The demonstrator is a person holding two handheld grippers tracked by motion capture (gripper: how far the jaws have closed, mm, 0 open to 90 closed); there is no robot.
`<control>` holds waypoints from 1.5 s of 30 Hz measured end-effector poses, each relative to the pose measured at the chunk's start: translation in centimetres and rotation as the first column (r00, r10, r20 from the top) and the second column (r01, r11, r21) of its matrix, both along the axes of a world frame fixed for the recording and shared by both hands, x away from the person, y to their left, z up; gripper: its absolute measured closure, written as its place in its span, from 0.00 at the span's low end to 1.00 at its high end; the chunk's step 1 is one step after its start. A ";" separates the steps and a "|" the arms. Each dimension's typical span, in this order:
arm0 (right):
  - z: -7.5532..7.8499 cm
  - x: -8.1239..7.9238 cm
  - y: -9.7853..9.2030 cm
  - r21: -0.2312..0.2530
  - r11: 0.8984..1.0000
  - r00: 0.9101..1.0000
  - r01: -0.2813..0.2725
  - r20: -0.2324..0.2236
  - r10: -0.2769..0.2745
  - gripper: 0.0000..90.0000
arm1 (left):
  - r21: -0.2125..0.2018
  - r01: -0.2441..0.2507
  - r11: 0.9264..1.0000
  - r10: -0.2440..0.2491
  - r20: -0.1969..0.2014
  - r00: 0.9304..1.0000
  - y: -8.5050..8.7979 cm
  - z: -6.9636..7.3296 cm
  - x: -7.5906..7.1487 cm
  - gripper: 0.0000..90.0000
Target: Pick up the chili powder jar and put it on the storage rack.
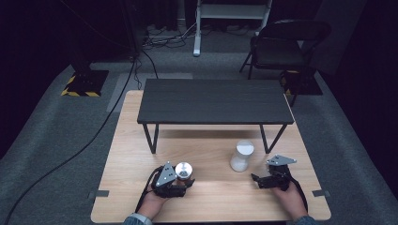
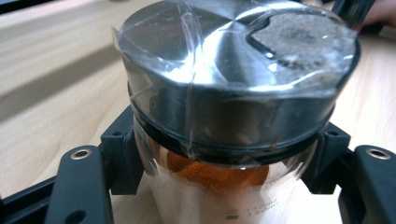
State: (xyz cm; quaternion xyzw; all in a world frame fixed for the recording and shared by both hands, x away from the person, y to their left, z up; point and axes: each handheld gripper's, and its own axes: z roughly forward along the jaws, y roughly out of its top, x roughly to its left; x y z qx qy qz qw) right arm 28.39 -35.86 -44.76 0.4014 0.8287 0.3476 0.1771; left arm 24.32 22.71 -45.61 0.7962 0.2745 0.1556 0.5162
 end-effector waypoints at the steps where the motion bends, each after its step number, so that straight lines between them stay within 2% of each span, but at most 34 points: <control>1: 0.0 0.0 0.0 0.001 1.000 1.000 0.001 0.000 -0.001 0.03 | -0.019 0.007 1.000 -0.007 0.007 1.000 0.0 0.9 0.1 0.33; 2: 0.0 0.0 0.0 0.001 1.000 1.000 0.001 0.000 -0.001 0.03 | -0.019 0.007 1.000 -0.007 0.007 1.000 0.0 0.9 0.1 0.33; 3: 0.0 0.0 0.0 0.001 1.000 1.000 0.001 0.000 -0.001 0.03 | -0.020 0.010 1.000 -0.009 0.008 1.000 0.0 1.4 0.2 0.33; 4: 0.0 0.0 0.0 0.001 1.000 1.000 0.001 0.000 -0.001 0.03 | -0.031 0.008 0.999 -0.008 0.001 1.000 0.1 2.6 0.7 0.33; 7: 0.0 0.0 0.0 0.001 1.000 1.000 0.001 0.000 -0.001 0.03 | -0.046 -0.003 0.999 0.003 0.000 1.000 0.1 3.9 1.0 0.33; 10: 0.0 0.1 0.1 0.001 1.000 1.000 0.000 0.000 0.000 0.03 | -0.054 -0.022 0.998 0.024 0.028 0.999 0.0 6.1 1.2 0.33; 11: 0.0 0.1 0.0 0.001 1.000 1.000 -0.002 0.001 0.002 0.03 | -0.058 -0.034 0.998 0.036 0.043 0.998 -0.2 7.7 1.5 0.33; 12: 0.0 0.2 0.0 0.000 1.000 1.000 -0.003 0.000 0.003 0.03 | -0.058 -0.034 0.998 0.036 0.043 0.998 -0.2 7.7 1.5 0.33; 13: 0.0 0.2 0.0 0.000 1.000 1.000 -0.003 0.000 0.003 0.03 | -0.058 -0.039 0.998 0.042 0.046 0.998 -0.2 8.6 1.8 0.33; 14: 0.0 0.2 0.0 0.000 1.000 1.000 -0.005 0.001 0.005 0.03 | -0.059 -0.053 0.997 0.056 0.054 0.997 -0.4 10.3 2.3 0.33; 15: 0.0 0.2 0.0 0.000 1.000 1.000 -0.005 0.001 0.005 0.03 | -0.059 -0.053 0.997 0.056 0.054 0.997 -0.4 10.3 2.3 0.33; 16: 0.0 0.2 0.0 0.000 1.000 1.000 -0.006 0.000 0.006 0.03 | -0.062 -0.061 0.996 0.065 0.066 0.996 -0.7 12.0 2.8 0.33; 17: 0.0 0.2 0.0 0.000 1.000 1.000 -0.006 0.000 0.006 0.03 | -0.062 -0.061 0.996 0.065 0.066 0.996 -0.7 12.0 2.8 0.33; 18: 0.0 0.2 0.0 0.000 1.000 1.000 -0.006 0.001 0.006 0.03 | -0.078 -0.063 0.995 0.069 0.077 0.995 -0.8 13.5 3.4 0.33; 19: 0.0 0.2 0.0 0.000 1.000 1.000 -0.006 0.001 0.006 0.03 | -0.078 -0.063 0.995 0.069 0.077 0.995 -0.8 13.5 3.4 0.33; 21: 0.0 0.3 0.0 0.000 1.000 1.000 -0.007 0.000 0.007 0.03 | -0.090 -0.075 0.993 0.083 0.088 0.993 -1.1 14.9 3.8 0.33; 23: 0.0 0.3 0.0 0.000 1.000 1.000 -0.009 0.000 0.009 0.03 | -0.082 -0.086 0.993 0.095 0.113 0.989 -1.6 16.2 4.3 0.33; 25: 0.0 0.3 -0.1 0.000 1.000 1.000 -0.010 0.000 0.010 0.03 | -0.095 -0.102 0.990 0.113 0.120 0.986 -2.0 17.1 5.0 0.33; 30: 0.0 0.3 -0.1 0.001 1.000 1.000 -0.012 0.000 0.012 0.03 | -0.101 -0.138 0.985 0.150 0.125 0.981 -3.3 18.6 7.0 0.33; 33: 0.0 0.3 -0.1 0.001 1.000 1.000 -0.015 0.002 0.015 0.03 | -0.068 -0.163 0.984 0.170 0.123 0.978 -4.4 19.3 8.1 0.33; 37: 0.0 0.4 -0.2 0.004 1.000 1.000 -0.019 0.000 0.019 0.03 | -0.051 -0.188 0.981 0.192 0.097 0.977 -5.2 19.2 9.3 0.33; 41: 0.0 0.5 -0.3 0.005 1.000 1.000 -0.024 -0.001 0.024 0.03 | -0.031 -0.192 0.981 0.194 0.075 0.978 -5.7 18.8 10.0 0.33; 45: 0.0 0.5 -0.3 0.005 1.000 1.000 -0.024 -0.001 0.024 0.03 | 0.016 -0.196 0.980 0.195 0.059 0.979 -6.4 18.9 10.5 0.33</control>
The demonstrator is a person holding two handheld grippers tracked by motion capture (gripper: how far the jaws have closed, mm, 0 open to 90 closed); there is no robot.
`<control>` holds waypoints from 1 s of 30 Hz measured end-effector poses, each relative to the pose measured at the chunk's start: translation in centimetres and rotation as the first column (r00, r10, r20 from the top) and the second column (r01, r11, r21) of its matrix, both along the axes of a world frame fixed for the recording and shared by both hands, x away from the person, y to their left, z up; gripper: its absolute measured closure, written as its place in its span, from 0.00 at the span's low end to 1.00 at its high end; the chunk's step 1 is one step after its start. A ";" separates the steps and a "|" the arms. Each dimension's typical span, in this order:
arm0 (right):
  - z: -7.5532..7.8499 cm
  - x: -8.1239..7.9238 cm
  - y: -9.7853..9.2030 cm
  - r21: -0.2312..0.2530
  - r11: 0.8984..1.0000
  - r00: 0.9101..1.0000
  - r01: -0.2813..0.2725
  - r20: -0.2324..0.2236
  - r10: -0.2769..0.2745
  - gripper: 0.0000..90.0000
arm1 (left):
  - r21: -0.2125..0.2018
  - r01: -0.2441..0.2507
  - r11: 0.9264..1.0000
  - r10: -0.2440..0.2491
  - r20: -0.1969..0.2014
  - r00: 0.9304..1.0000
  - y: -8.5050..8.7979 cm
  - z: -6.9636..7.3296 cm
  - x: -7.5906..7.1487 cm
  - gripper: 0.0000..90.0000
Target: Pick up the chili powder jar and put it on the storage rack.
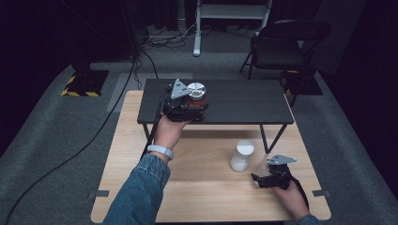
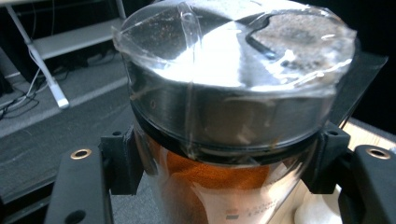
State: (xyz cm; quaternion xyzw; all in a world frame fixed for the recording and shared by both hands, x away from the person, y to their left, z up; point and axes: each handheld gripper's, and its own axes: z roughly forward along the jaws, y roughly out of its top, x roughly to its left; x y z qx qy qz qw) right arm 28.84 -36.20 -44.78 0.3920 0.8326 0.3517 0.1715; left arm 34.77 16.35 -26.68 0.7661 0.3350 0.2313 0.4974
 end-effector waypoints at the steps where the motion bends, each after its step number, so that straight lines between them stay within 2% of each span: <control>1: 0.0 0.0 0.0 0.000 1.000 1.000 0.000 0.000 0.000 0.03 | 0.009 -0.003 1.000 0.003 -0.002 1.000 -0.1 -0.1 0.1 0.33; 3: 0.0 0.0 0.0 -0.001 1.000 1.000 0.000 0.000 0.000 0.03 | -0.029 -0.006 1.000 0.006 0.000 1.000 0.2 -0.7 0.2 0.33; 4: 0.0 0.0 0.0 -0.001 1.000 1.000 0.000 0.000 0.000 0.03 | -0.036 -0.003 0.999 0.003 0.001 1.000 0.3 -0.9 0.3 0.33; 6: 0.0 0.0 0.0 -0.001 1.000 1.000 0.000 0.000 0.000 0.03 | -0.035 0.004 0.999 -0.002 0.034 0.999 0.4 -1.3 0.0 0.31; 7: 0.0 0.0 0.0 -0.001 1.000 1.000 0.000 0.000 0.000 0.03 | -0.028 -0.001 1.000 0.002 0.037 0.999 0.4 -1.3 -0.1 0.27; 10: 0.0 0.0 0.0 -0.001 1.000 1.000 -0.001 0.001 0.001 0.03 | -0.043 -0.011 0.999 0.012 0.018 1.000 0.9 -1.0 -0.5 0.14; 11: 0.0 0.0 0.0 -0.001 1.000 1.000 -0.001 0.001 0.001 0.03 | -0.049 -0.017 0.999 0.018 0.018 1.000 1.1 -0.9 -0.8 0.12; 12: 0.0 0.0 0.0 -0.001 1.000 1.000 -0.001 0.001 0.001 0.03 | -0.043 -0.013 0.999 0.015 0.034 0.999 1.7 -0.9 -1.7 0.09; 13: 0.0 0.0 0.0 -0.001 1.000 1.000 -0.001 0.001 0.001 0.03 | -0.043 -0.013 0.999 0.015 0.034 0.999 1.7 -0.9 -1.7 0.08; 14: 0.0 0.0 0.0 -0.001 1.000 1.000 0.000 0.000 0.000 0.03 | -0.028 -0.007 1.000 0.009 0.045 0.999 2.2 -0.8 -2.7 0.07; 15: 0.0 0.0 0.0 -0.001 1.000 1.000 0.000 0.000 0.000 0.03 | -0.028 -0.007 1.000 0.009 0.045 0.999 2.2 -0.8 -2.7 0.06; 18: 0.0 0.1 0.0 -0.004 1.000 1.000 -0.003 0.001 0.003 0.03 | -0.034 0.012 0.999 -0.011 0.051 0.999 3.3 -1.2 -4.4 0.05; 22: 0.0 0.1 0.1 -0.005 1.000 1.000 -0.003 0.001 0.003 0.03 | -0.040 0.019 0.999 -0.016 0.079 0.997 4.1 -2.8 -7.0 0.04; 24: 0.0 0.1 0.1 -0.005 1.000 1.000 -0.003 0.001 0.003 0.03 | -0.036 0.023 0.999 -0.020 0.077 0.997 4.3 -3.9 -8.0 0.04; 30: 0.0 0.0 0.1 -0.006 1.000 1.000 -0.003 0.001 0.003 0.03 | -0.021 0.046 0.999 -0.045 0.013 0.999 4.7 -7.4 -9.4 0.05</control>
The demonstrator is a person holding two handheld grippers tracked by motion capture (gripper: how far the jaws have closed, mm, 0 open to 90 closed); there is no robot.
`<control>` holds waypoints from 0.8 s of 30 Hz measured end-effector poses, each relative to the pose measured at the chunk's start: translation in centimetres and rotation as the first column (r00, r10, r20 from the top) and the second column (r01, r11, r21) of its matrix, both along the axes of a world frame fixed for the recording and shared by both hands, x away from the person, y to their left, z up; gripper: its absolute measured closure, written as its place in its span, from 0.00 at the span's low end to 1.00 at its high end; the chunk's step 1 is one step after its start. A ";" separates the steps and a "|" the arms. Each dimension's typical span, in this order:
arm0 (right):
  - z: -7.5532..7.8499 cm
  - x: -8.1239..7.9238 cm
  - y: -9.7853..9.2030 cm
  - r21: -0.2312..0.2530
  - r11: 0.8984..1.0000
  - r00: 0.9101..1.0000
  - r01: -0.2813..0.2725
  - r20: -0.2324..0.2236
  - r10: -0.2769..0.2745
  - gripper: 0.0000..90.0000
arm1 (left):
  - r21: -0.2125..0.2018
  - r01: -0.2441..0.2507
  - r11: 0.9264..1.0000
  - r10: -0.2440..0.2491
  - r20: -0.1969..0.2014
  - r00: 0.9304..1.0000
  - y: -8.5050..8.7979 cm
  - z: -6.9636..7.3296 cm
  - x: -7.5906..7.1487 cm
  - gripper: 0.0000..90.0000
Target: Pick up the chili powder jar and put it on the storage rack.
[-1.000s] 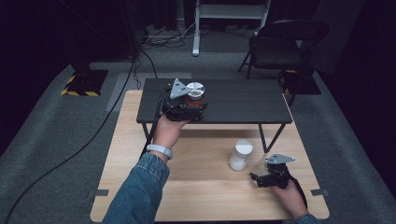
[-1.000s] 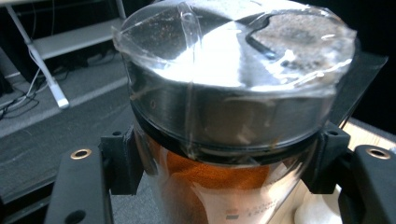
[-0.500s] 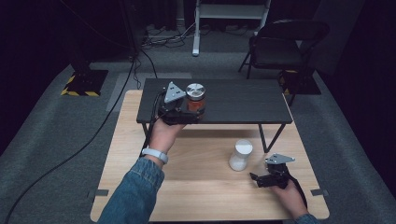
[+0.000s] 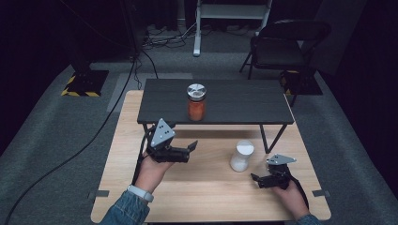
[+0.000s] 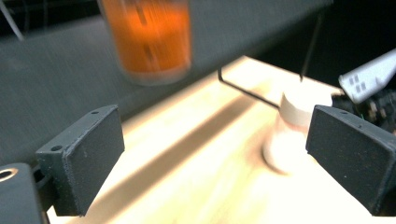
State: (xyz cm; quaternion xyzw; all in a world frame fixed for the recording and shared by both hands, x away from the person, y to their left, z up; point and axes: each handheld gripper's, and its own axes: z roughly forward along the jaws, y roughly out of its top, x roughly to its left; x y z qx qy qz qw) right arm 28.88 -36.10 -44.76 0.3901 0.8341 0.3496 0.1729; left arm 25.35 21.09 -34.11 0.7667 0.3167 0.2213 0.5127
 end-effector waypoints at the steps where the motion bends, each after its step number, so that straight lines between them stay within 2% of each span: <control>1: 0.0 0.0 0.0 0.000 1.000 1.000 0.001 0.001 -0.001 0.03 | 0.012 0.002 1.000 -0.002 -0.008 1.000 0.1 -0.6 -0.2 0.05; 8: 0.0 -0.1 0.0 0.000 1.000 1.000 0.000 0.000 0.000 0.03 | 0.032 -0.013 0.999 0.016 -0.090 0.996 0.3 -6.0 -1.4 0.05; 13: 0.0 -0.1 0.0 0.000 1.000 1.000 0.000 0.000 0.000 0.03 | 0.044 -0.019 0.999 0.026 -0.161 0.987 0.3 -9.1 -1.3 0.05; 15: 0.0 -0.1 0.0 0.000 1.000 1.000 0.000 0.000 0.000 0.03 | 0.061 -0.027 0.998 0.038 -0.178 0.983 0.2 -9.9 -1.4 0.05; 17: 0.0 -0.1 0.0 0.000 1.000 1.000 0.000 0.000 0.000 0.03 | 0.059 -0.021 0.998 0.034 -0.217 0.976 0.5 -10.5 -1.0 0.05; 18: 0.0 -0.1 0.0 0.000 1.000 1.000 0.000 0.000 0.000 0.03 | 0.078 -0.020 0.997 0.038 -0.235 0.971 0.4 -10.5 -0.8 0.05; 20: 0.0 -0.1 0.0 0.001 1.000 1.000 0.000 0.000 0.000 0.03 | 0.125 -0.015 0.992 0.045 -0.242 0.969 -0.1 -10.4 -0.7 0.05; 22: 0.0 -0.1 0.0 0.000 1.000 1.000 0.000 0.000 0.000 0.03 | 0.180 -0.006 0.984 0.052 -0.249 0.967 -0.8 -10.3 -0.6 0.05; 24: 0.0 -0.1 0.1 0.000 1.000 1.000 0.001 0.000 -0.001 0.03 | 0.202 0.010 0.979 0.046 -0.267 0.963 -1.2 -10.6 -0.4 0.05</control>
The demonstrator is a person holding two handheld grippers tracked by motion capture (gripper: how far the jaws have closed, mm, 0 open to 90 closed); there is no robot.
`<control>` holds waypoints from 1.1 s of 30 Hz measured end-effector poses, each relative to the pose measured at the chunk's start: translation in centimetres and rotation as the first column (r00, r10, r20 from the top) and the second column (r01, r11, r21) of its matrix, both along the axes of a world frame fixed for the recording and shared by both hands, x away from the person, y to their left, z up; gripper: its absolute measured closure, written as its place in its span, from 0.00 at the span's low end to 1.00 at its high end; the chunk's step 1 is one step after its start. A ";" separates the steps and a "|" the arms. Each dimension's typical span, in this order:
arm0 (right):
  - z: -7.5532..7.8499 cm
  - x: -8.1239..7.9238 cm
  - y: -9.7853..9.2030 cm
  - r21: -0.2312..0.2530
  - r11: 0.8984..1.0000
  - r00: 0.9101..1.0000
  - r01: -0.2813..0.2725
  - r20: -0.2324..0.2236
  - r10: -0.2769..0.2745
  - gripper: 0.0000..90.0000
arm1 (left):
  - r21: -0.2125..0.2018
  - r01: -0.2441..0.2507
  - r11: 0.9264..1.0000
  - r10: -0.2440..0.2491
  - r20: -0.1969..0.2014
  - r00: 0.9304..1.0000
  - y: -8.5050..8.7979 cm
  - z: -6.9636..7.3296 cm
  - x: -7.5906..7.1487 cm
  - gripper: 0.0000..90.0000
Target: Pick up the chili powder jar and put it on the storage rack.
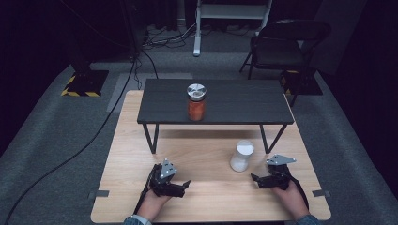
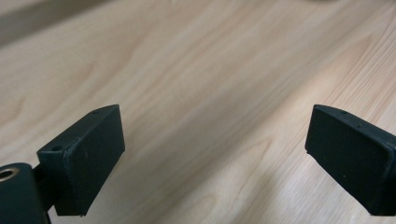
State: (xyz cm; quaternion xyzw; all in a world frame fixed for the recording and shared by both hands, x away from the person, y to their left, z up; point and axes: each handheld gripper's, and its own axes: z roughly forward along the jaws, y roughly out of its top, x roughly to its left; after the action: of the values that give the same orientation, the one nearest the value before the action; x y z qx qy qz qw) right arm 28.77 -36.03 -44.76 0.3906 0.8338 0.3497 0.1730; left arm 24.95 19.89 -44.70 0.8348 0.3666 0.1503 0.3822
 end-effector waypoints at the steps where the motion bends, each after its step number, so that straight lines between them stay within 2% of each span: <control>1: 0.0 0.0 0.0 0.000 1.000 1.000 0.000 0.000 0.000 0.03 | 0.007 0.004 1.000 -0.004 -0.018 1.000 -0.2 -0.1 0.2 0.05; 2: 0.0 0.0 0.0 0.000 1.000 1.000 0.000 0.000 0.000 0.03 | 0.029 0.013 1.000 -0.012 -0.039 0.999 -0.8 -0.1 0.5 0.04; 5: 0.0 0.0 0.0 0.000 1.000 1.000 0.000 0.000 0.000 0.03 | 0.053 0.027 0.998 -0.024 -0.049 0.998 -1.4 0.0 0.6 0.03; 7: 0.0 0.0 0.0 0.000 1.000 1.000 0.000 0.000 0.000 0.03 | 0.075 0.036 0.996 -0.034 -0.039 0.999 -1.8 -0.1 0.6 0.02; 14: 0.0 -0.1 0.0 0.001 1.000 1.000 0.000 0.000 0.000 0.03 | 0.072 0.027 0.997 -0.024 -0.042 0.999 -1.8 -0.1 0.6 0.01; 19: 0.0 -0.1 0.0 0.001 1.000 1.000 0.000 0.000 0.000 0.03 | 0.072 -0.013 0.997 0.016 -0.042 0.999 -1.8 -0.1 0.6 0.01; 33: 0.0 -0.1 0.0 0.001 1.000 1.000 0.000 0.000 0.000 0.03 | 0.071 -0.008 0.997 0.011 -0.042 0.999 -1.7 -0.1 0.7 0.01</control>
State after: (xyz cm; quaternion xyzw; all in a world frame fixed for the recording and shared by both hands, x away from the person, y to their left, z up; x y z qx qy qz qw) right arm 28.67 -36.00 -44.78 0.3908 0.8336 0.3501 0.1726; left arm 25.64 18.21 -44.81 0.8490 0.3731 0.1474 0.3440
